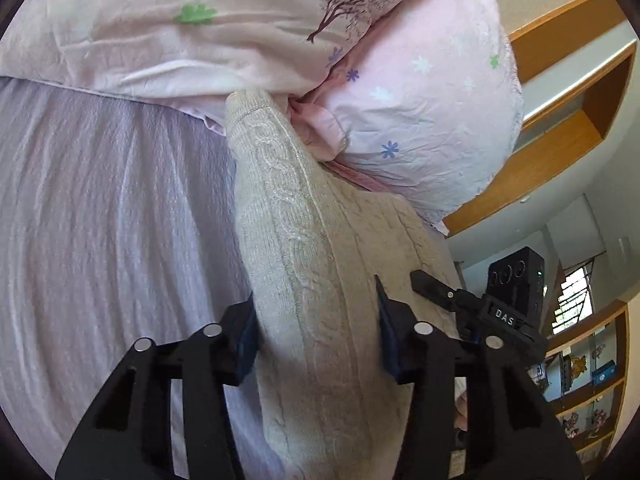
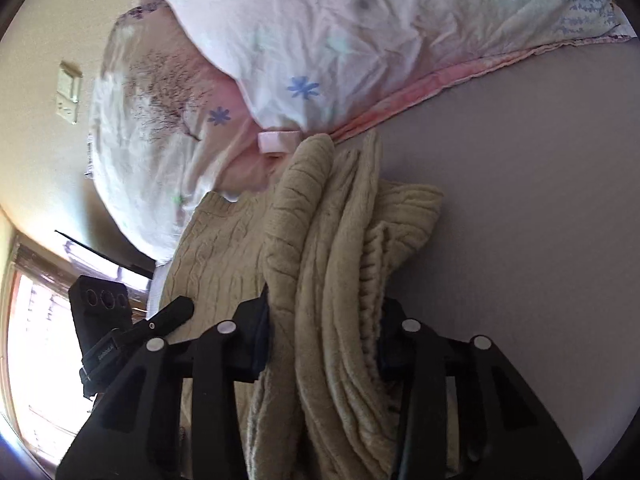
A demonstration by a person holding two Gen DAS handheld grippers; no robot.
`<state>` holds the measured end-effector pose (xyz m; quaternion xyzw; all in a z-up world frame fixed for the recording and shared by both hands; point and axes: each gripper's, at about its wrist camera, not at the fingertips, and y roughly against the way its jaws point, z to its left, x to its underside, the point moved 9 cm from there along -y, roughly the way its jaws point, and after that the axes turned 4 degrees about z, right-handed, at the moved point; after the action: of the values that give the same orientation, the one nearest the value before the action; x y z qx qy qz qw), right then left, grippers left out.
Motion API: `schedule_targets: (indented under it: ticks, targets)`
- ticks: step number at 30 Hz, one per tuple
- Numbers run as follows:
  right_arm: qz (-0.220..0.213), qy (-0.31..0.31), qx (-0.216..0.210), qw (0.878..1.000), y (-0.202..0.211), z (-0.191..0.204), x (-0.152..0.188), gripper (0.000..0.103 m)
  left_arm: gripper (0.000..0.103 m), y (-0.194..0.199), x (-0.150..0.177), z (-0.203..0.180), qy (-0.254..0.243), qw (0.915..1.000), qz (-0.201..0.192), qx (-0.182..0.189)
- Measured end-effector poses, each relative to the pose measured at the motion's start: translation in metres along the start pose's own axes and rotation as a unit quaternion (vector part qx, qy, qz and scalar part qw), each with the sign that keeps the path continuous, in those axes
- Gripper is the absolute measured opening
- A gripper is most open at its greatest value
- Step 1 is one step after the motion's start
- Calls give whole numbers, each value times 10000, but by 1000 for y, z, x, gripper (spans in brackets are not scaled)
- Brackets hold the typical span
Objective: Fold small clothes
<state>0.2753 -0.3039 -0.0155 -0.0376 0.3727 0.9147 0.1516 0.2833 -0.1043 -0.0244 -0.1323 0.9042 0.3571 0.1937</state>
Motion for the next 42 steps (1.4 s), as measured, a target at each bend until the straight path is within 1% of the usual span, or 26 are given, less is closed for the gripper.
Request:
schedule_targets:
  ticks: [2,4,5,7,8,10,11,13,15,16,17,18,21,23,25,27,28,29,30,31,32,34,37,38,40,42]
  targets:
    - [102,151,-434,9989,-9,26,10,38,47,30,2,3,-283,9992,-190,-219]
    - [206,265,-536,9980,-29,43,15,42,52,53,-2,15,-580,9939,-419,-842]
    - [189,324,-286,9989,-37,44,15,49,53,59,-6,23,-681,9896,-478,-1175]
    - [-127,414,586,9973,-35,38,10,55,54,70,-9,41,-672,9802,-557,-1780]
    - [-414,458,612,9962,-23,42,9,57,55,80,-8,45,-690,9765,-731,-1906]
    - [-1006,658,401,9919,6,56,8,58,75,102,-2,46,-861,9691,-1069,-2050]
    - [-1082,826,316,9902,14,67,12,58,85,110,2,44,-921,9650,-1198,-2145]
    - [-889,1033,379,9899,11,77,20,57,87,119,15,40,-966,9628,-1285,-2174]
    - [-583,1142,552,9902,-6,82,29,56,88,123,28,42,-868,9669,-1215,-2067]
    - [-413,1163,616,9904,-19,83,33,45,90,128,38,42,-822,9688,-1168,-2024]
    - [-199,1193,685,9903,-32,82,39,15,91,128,46,43,-778,9704,-1121,-1992]
    - [-73,1224,727,9898,-35,81,46,11,91,127,55,42,-769,9720,-1088,-1935]
    - [-349,1015,1038,9888,-25,66,47,9,92,128,79,40,-770,9751,-972,-1837]
    - [-375,500,886,9941,-20,48,49,9,94,125,92,38,-832,9755,-899,-1825]
    - [-396,526,850,9942,-20,46,54,9,101,121,101,39,-917,9711,-854,-2031]
    - [-446,653,864,9931,-14,57,58,17,102,117,108,36,-1111,9653,-856,-2204]
    - [-514,715,852,9925,-7,61,62,27,102,115,111,35,-1212,9620,-843,-2297]
    - [-614,789,851,9913,3,64,68,49,102,113,113,35,-1297,9569,-840,-2460]
    - [-758,851,959,9889,15,63,73,65,102,112,115,36,-1355,9514,-834,-2637]
    - [-925,925,1191,9842,27,62,78,92,102,110,117,37,-1415,9456,-797,-2820]
    - [-1051,1040,1400,9790,38,62,85,97,102,106,119,38,-1461,9420,-732,-2932]
    - [-1094,1174,1725,9719,51,58,100,98,102,99,122,41,-1454,9412,-563,-2997]
    - [-671,1127,2110,9686,48,42,122,99,102,88,124,45,-1278,9481,-323,-2894]
    - [-515,1108,2214,9675,44,37,128,99,102,85,126,47,-1235,9477,-235,-2933]
    - [-285,1191,2396,9631,31,33,139,99,102,83,127,45,-1324,9410,-228,-3107]
    - [-131,1332,2580,9568,19,31,146,99,102,79,130,44,-1355,9396,-176,-3139]
